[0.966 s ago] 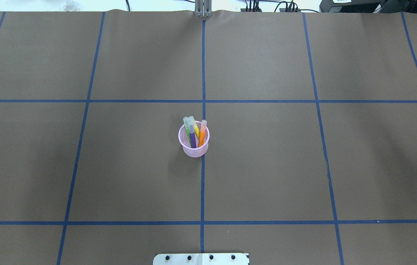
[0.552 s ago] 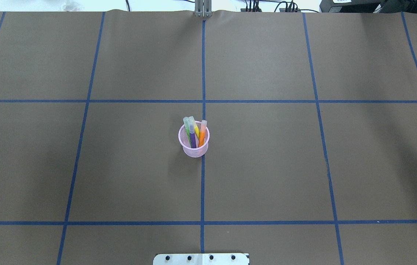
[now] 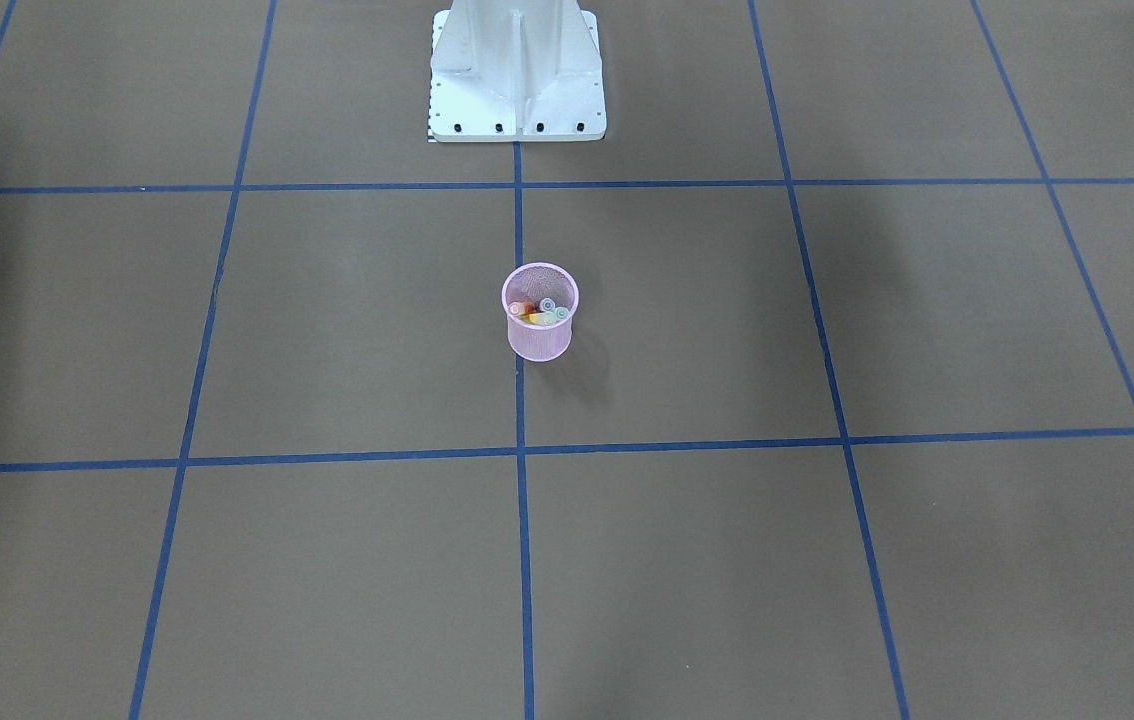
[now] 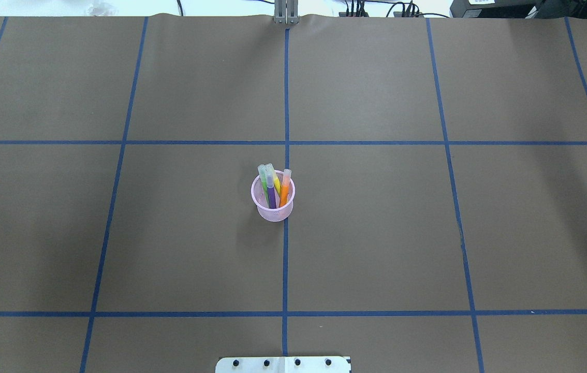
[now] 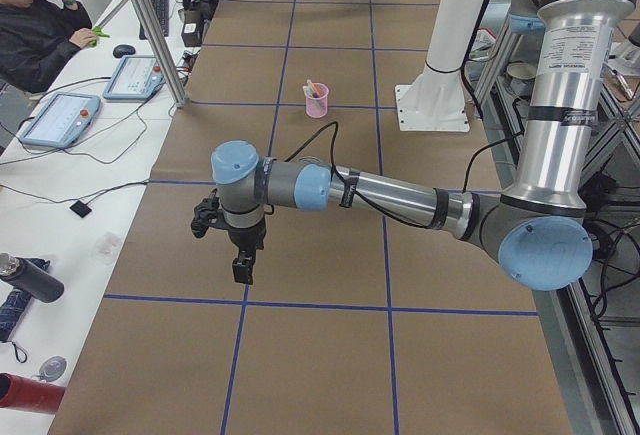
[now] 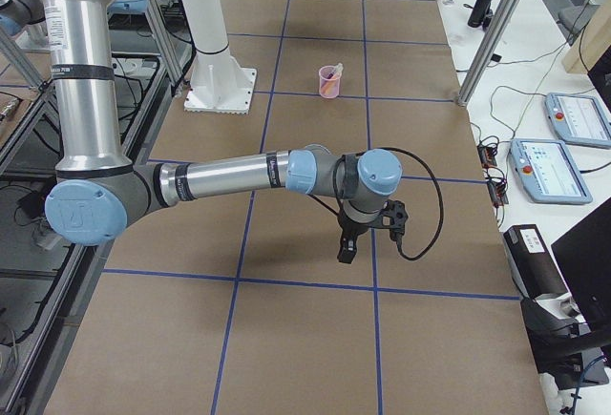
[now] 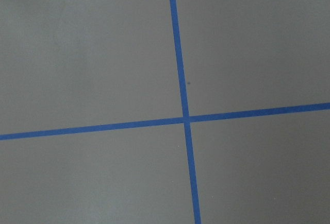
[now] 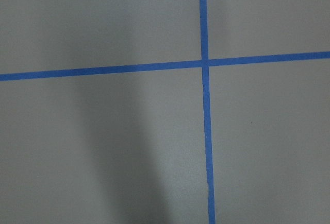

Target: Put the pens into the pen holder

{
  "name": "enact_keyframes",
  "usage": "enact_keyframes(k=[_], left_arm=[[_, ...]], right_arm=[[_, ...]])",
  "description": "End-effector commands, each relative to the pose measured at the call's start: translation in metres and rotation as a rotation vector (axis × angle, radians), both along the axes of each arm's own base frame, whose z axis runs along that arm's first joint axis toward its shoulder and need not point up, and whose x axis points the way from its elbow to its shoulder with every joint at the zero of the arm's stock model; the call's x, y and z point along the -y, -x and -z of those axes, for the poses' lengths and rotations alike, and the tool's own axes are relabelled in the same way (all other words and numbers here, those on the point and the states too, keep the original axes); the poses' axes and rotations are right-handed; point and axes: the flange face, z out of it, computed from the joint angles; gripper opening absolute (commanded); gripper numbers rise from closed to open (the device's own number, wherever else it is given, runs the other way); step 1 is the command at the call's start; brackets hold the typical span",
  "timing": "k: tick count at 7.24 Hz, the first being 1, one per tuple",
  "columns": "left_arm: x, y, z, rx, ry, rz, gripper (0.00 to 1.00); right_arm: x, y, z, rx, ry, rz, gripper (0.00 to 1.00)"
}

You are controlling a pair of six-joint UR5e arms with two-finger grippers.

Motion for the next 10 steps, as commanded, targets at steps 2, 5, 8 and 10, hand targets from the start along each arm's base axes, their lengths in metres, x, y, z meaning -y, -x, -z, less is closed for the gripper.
enact_keyframes(k=[2, 5, 8, 10], left_arm=[[-0.023, 0.031, -0.018, -0.110, 0.068, 0.061, 1.00], [-0.034, 0.050, -0.050, -0.115, 0.051, 0.014, 1.00], [-0.036, 0.049, -0.052, -0.115, 0.055, 0.017, 1.00], [-0.035, 0.047, -0.044, -0.127, 0.065, 0.047, 1.00]], right_arm=[[-0.007, -0.002, -0.011, 0.001, 0.021, -0.003, 0.99], [-0.026, -0.010, -0.033, 0.003, -0.021, -0.017, 0.99], [-0.039, -0.032, -0.038, 0.005, -0.060, -0.057, 0.99], [-0.040, -0.035, -0.035, -0.001, -0.067, -0.064, 0.99]])
